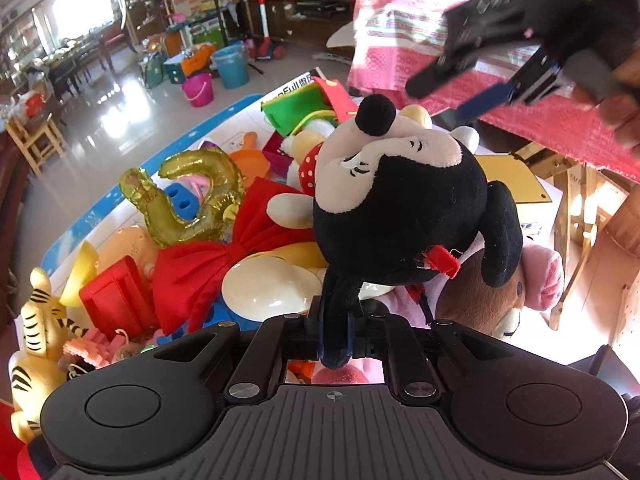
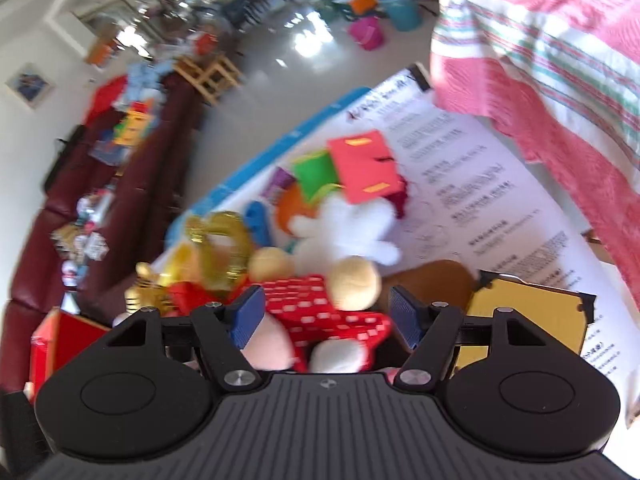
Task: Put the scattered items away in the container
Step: 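Lift the Minnie plush with both tools and carry it toward the box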
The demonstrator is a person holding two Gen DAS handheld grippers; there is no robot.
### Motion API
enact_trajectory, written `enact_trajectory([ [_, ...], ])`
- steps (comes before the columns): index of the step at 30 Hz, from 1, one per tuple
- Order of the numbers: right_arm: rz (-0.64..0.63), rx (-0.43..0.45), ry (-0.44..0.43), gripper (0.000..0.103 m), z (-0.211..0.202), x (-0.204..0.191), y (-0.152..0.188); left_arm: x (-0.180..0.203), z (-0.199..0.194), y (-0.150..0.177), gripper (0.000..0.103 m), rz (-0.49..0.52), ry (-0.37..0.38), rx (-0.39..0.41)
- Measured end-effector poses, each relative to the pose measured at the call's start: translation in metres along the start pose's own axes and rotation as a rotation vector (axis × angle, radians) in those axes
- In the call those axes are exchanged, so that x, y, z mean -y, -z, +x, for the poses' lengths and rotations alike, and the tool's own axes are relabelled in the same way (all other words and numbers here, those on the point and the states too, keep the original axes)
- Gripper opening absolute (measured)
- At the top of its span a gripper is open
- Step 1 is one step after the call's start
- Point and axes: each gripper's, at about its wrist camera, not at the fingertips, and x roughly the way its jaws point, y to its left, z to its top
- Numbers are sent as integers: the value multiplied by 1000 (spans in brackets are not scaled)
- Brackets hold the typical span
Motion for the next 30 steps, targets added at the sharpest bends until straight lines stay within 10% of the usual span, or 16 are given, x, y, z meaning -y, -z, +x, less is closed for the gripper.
enact_trajectory([
  [8,153,-63,-71,76,42,13,4,-5,-1,-2,7,-34,24,-5],
  [14,106,-46,-19,60,55,2,9,-7,-11,-10,50,-63,18,32],
  [24,69,-27,2,54,53,-2,9,-1,5,-17,64,4,-25,7],
  [28,86,-23,2,57,56,0,8,-2,5,-16,65,0,-26,12],
  [30,138,-38,-9,63,57,6,5,-4,4,-14,43,-1,-34,24],
])
